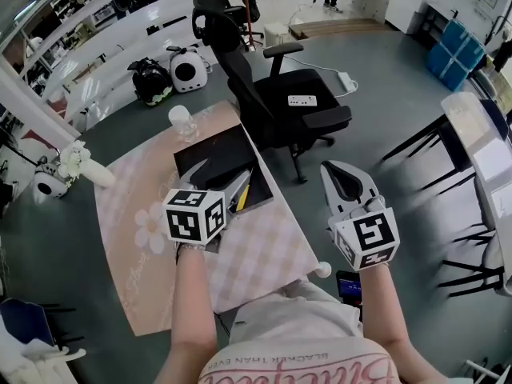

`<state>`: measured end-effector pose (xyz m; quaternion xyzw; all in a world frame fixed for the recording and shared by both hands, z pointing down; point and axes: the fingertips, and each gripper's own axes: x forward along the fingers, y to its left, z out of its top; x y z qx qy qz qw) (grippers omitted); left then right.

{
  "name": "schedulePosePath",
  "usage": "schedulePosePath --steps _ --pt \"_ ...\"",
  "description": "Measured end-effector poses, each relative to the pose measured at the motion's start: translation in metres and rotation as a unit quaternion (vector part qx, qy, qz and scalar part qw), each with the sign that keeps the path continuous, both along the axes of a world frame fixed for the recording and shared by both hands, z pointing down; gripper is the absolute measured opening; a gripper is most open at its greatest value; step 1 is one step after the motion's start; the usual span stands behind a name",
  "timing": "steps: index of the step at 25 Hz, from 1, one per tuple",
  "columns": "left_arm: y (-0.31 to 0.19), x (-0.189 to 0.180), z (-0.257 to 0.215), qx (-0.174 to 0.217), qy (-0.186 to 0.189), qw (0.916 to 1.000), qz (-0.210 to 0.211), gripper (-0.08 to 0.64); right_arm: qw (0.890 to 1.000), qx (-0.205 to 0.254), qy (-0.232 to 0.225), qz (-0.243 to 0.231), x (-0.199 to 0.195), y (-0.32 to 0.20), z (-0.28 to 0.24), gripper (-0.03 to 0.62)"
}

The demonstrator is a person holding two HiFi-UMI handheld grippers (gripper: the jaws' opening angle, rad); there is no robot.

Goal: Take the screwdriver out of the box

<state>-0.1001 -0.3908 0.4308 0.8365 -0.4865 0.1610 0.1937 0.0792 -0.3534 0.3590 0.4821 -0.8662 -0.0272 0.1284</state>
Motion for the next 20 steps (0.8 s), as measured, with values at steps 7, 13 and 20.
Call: schedulePosePath --steps 7,13,20 --pt "-0.007 0.008 0.063 -0.104 -0.028 0.9941 0.019 0.359 0.999 -0.042 0.002 -0.010 -0.002 -0.020 0.036 0.006" --pt "-0.009 0.016 0.112 -0.176 -0.051 0.9818 0.049 0.336 0.997 -0.082 0.002 -0.007 -0.003 -0.030 0.070 0.006" --pt "-0.008 0.022 0.166 -0.257 -0.087 0.9593 0.079 0.295 0.994 -0.108 -0.002 -0.006 -0.001 -0.041 0.091 0.006"
